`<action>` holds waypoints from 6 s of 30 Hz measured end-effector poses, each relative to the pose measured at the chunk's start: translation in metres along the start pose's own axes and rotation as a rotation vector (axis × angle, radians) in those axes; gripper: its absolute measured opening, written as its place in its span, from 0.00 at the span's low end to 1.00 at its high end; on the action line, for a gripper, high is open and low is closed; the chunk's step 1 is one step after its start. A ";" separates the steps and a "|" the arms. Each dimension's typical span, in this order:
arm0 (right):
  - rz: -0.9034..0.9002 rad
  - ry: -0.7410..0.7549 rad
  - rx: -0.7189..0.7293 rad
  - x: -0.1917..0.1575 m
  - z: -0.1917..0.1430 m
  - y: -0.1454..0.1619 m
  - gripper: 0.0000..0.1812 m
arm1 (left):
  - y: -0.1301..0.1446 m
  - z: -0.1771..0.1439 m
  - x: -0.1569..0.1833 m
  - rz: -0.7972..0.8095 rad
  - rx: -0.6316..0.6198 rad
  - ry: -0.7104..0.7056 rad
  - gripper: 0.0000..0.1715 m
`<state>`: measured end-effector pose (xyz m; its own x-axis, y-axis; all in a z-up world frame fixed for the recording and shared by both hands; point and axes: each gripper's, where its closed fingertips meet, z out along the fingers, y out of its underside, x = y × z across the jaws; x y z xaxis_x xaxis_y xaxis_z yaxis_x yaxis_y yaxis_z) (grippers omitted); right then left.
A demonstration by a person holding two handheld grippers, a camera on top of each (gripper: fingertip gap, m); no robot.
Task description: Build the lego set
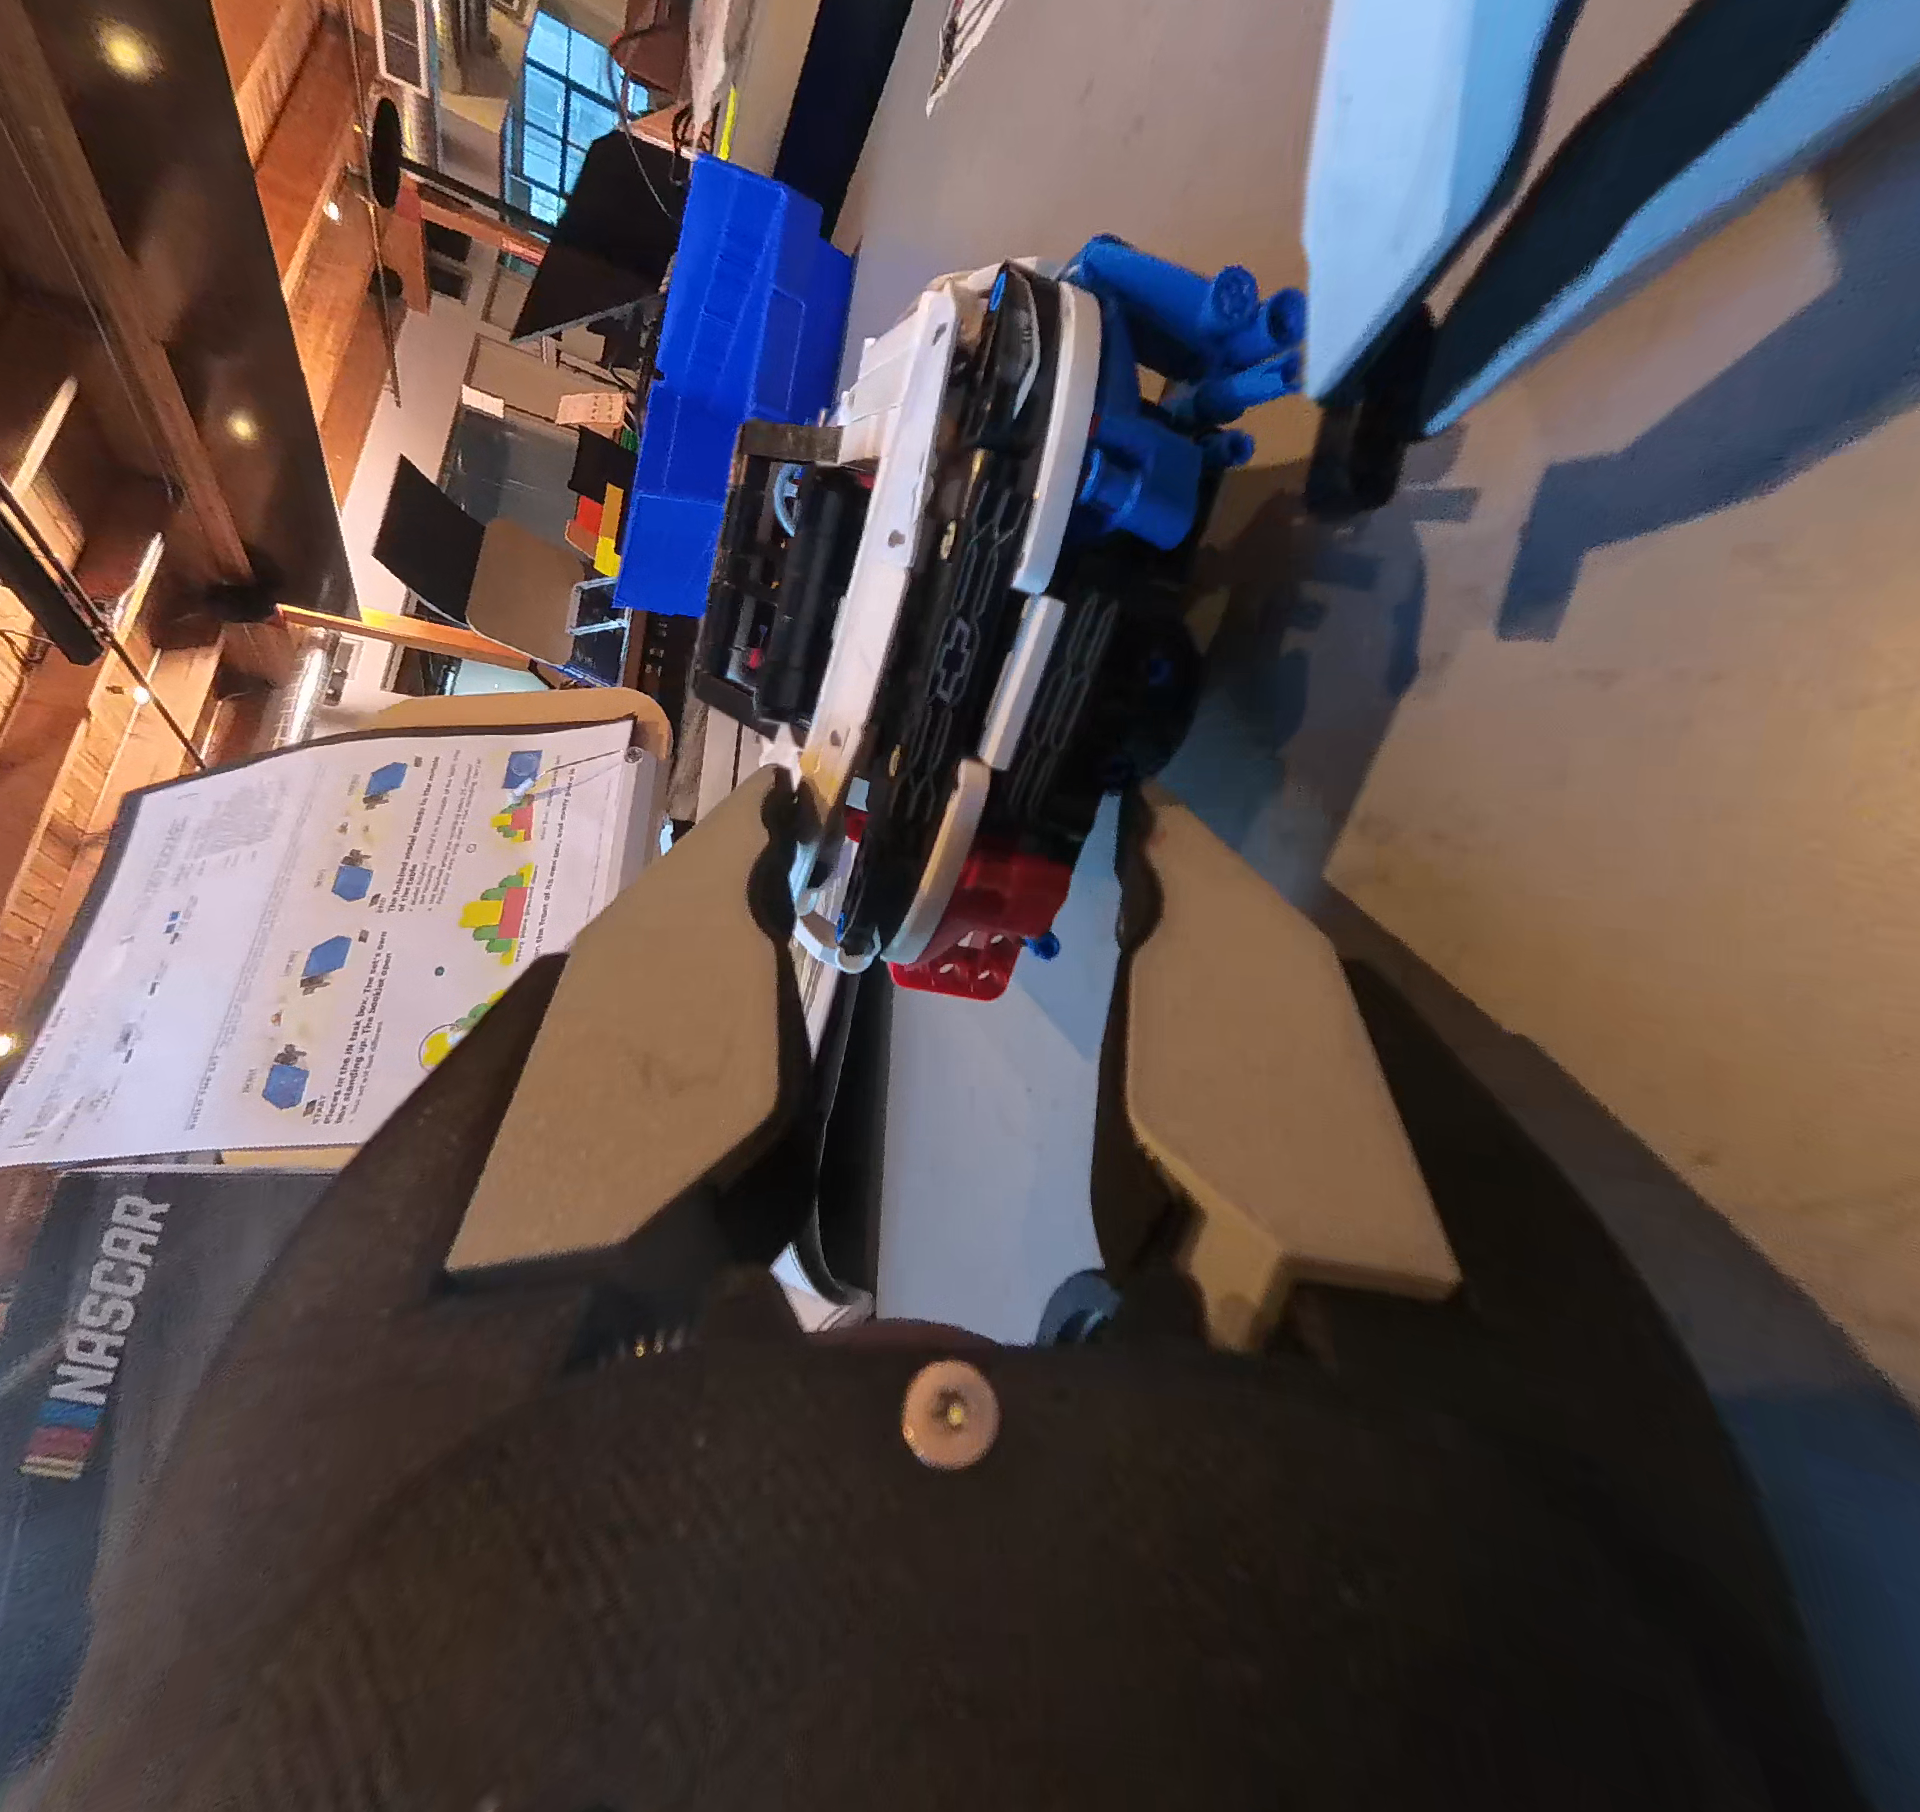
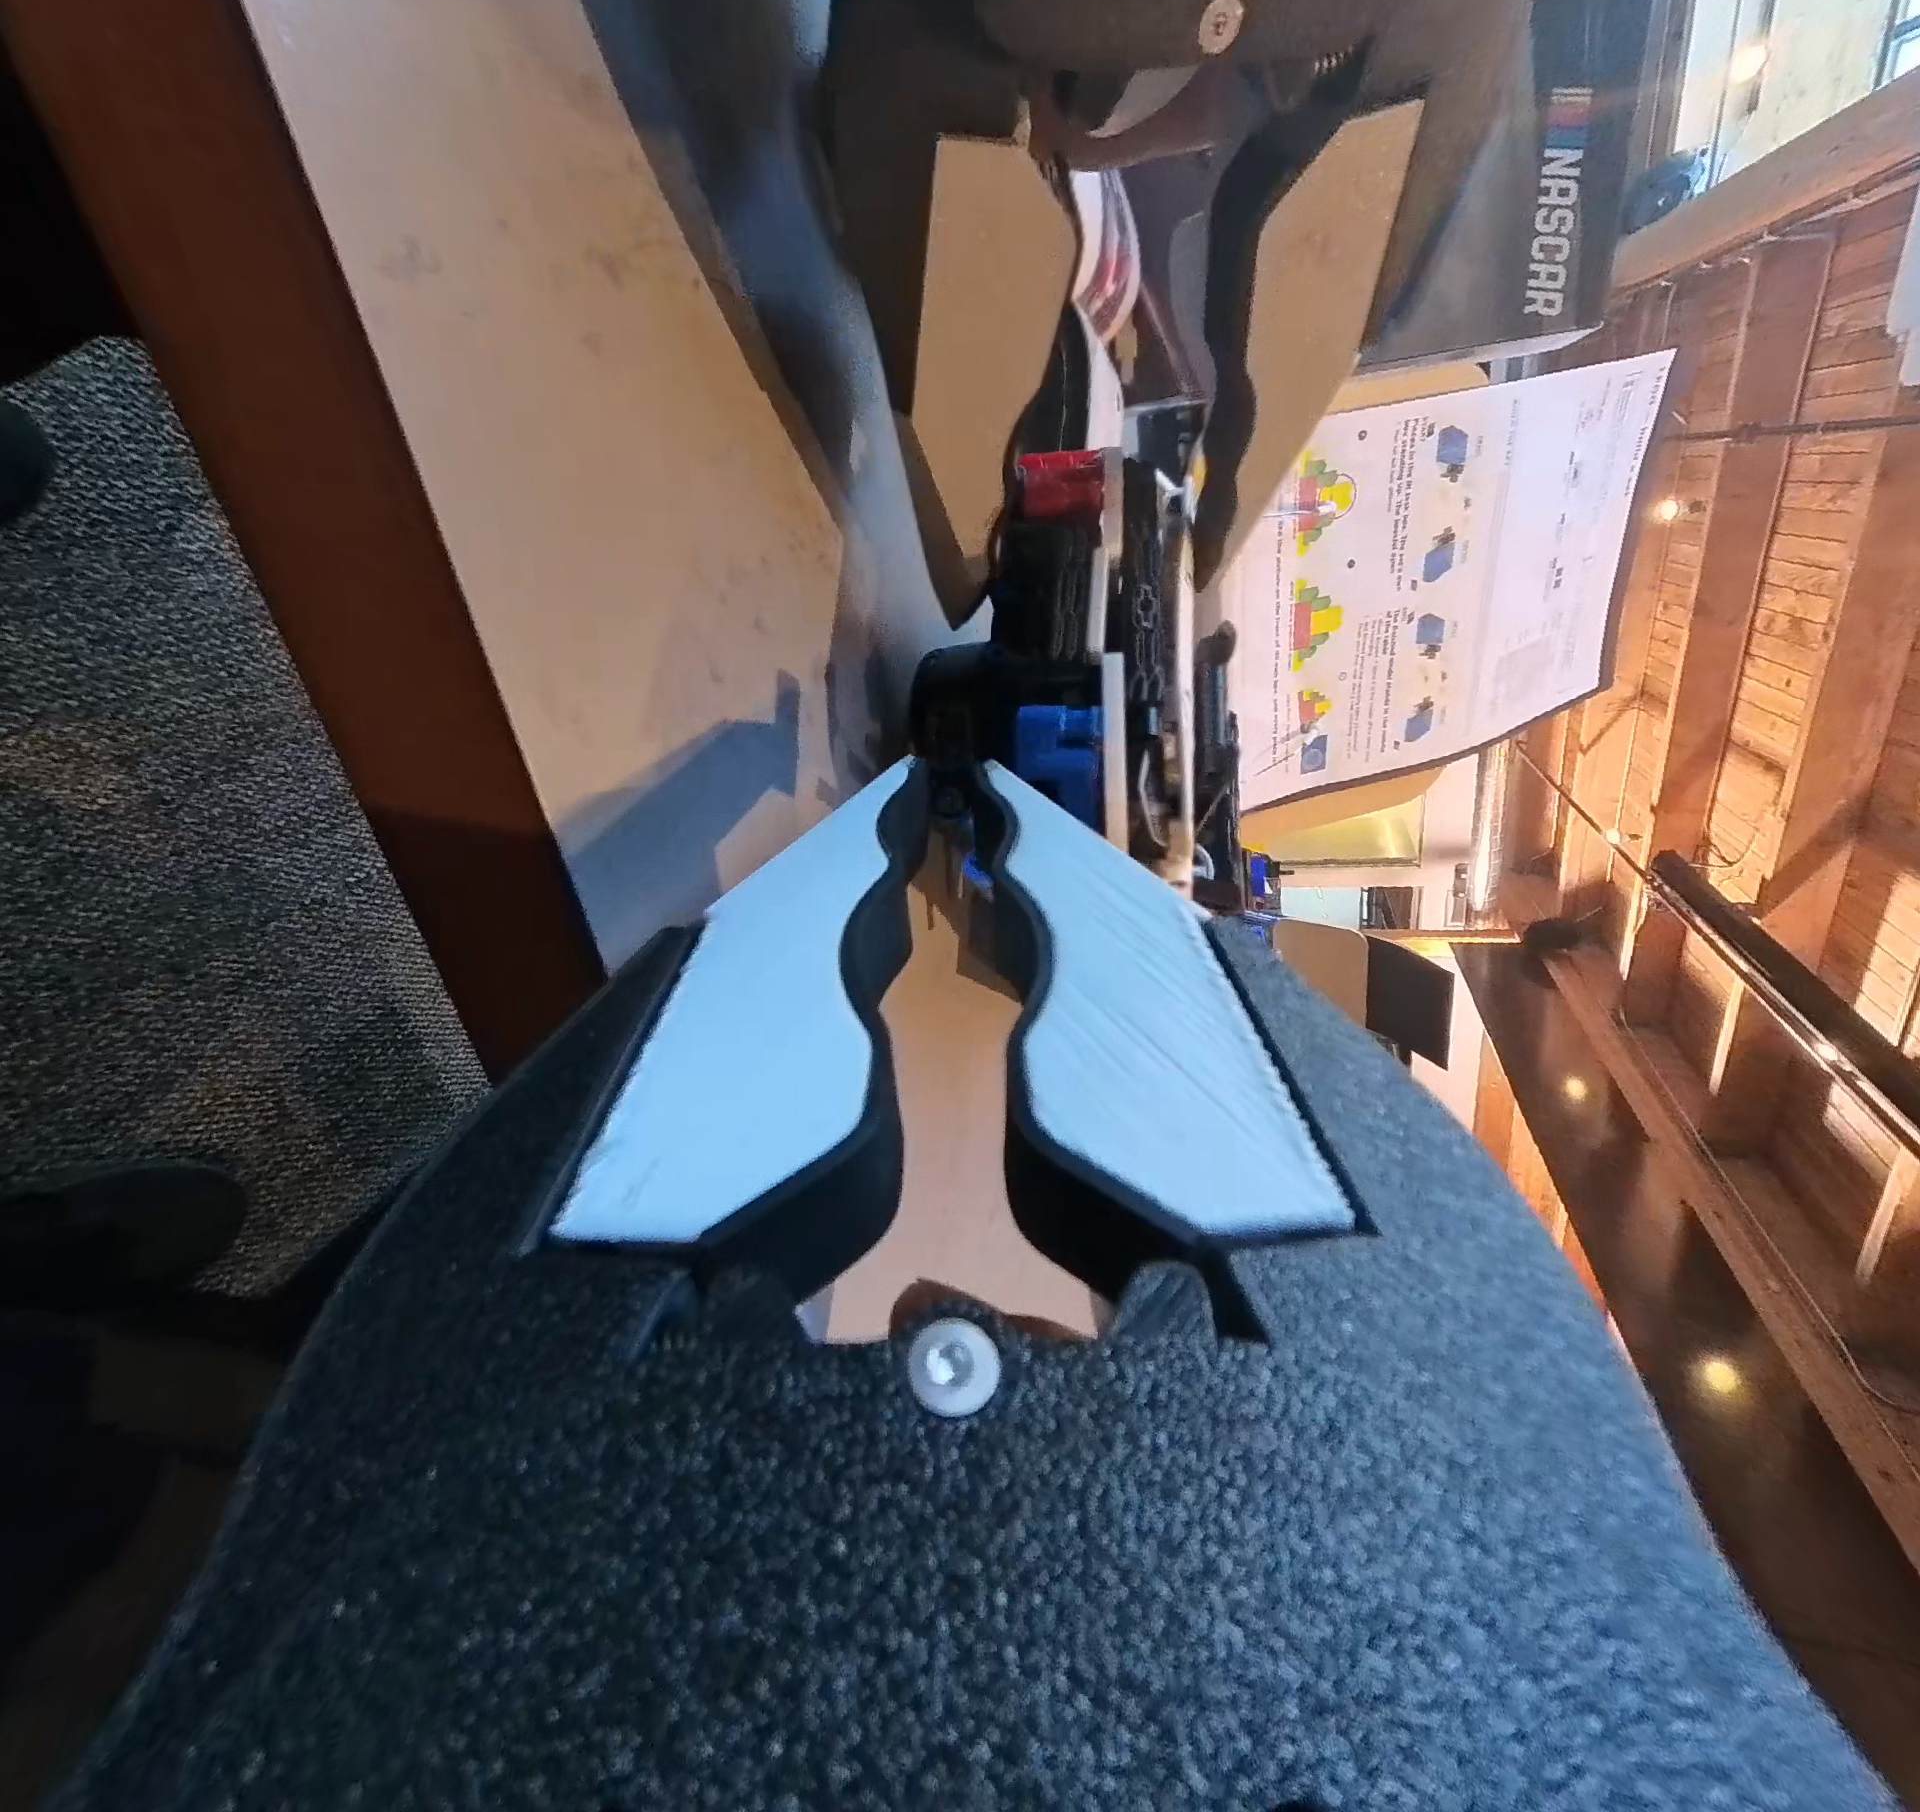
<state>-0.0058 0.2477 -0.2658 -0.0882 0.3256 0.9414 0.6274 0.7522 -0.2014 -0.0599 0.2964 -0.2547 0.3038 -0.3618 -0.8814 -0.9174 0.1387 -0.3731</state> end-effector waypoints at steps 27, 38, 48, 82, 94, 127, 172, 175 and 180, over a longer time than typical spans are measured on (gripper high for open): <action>0.007 0.066 -0.134 0.001 0.005 -0.003 0.04 | 0.007 -0.001 -0.009 -0.094 0.019 0.003 0.36; 0.014 0.104 -0.161 0.009 -0.002 0.000 0.04 | 0.005 -0.004 -0.023 -0.150 0.029 -0.005 0.36; 0.011 0.134 -0.151 0.018 0.000 -0.001 0.04 | 0.005 -0.004 -0.023 -0.155 0.027 -0.008 0.36; 0.016 0.079 -0.043 0.002 0.013 -0.012 0.04 | 0.017 -0.005 -0.001 -0.148 -0.006 0.023 0.38; 0.138 -0.021 0.087 0.010 -0.010 0.004 0.04 | 0.018 -0.011 -0.003 -0.264 0.029 0.044 0.37; 0.892 0.165 -0.104 0.124 0.085 0.223 0.04 | 0.059 -0.048 -0.054 -0.645 0.173 -0.052 0.35; 0.840 0.144 -0.100 0.120 0.091 0.214 0.04 | 0.062 -0.046 -0.058 -0.717 0.181 -0.018 0.33; 0.840 0.143 -0.099 0.120 0.092 0.214 0.04 | 0.062 -0.046 -0.058 -0.720 0.182 -0.018 0.33; 0.837 0.141 -0.098 0.119 0.092 0.213 0.04 | 0.062 -0.046 -0.058 -0.719 0.183 -0.016 0.33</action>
<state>0.0457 0.4994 -0.2211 0.5269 0.6729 0.5192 0.5078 0.2406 -0.8272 -0.1462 0.2838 -0.2135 0.8184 -0.4078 -0.4049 -0.4334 0.0246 -0.9008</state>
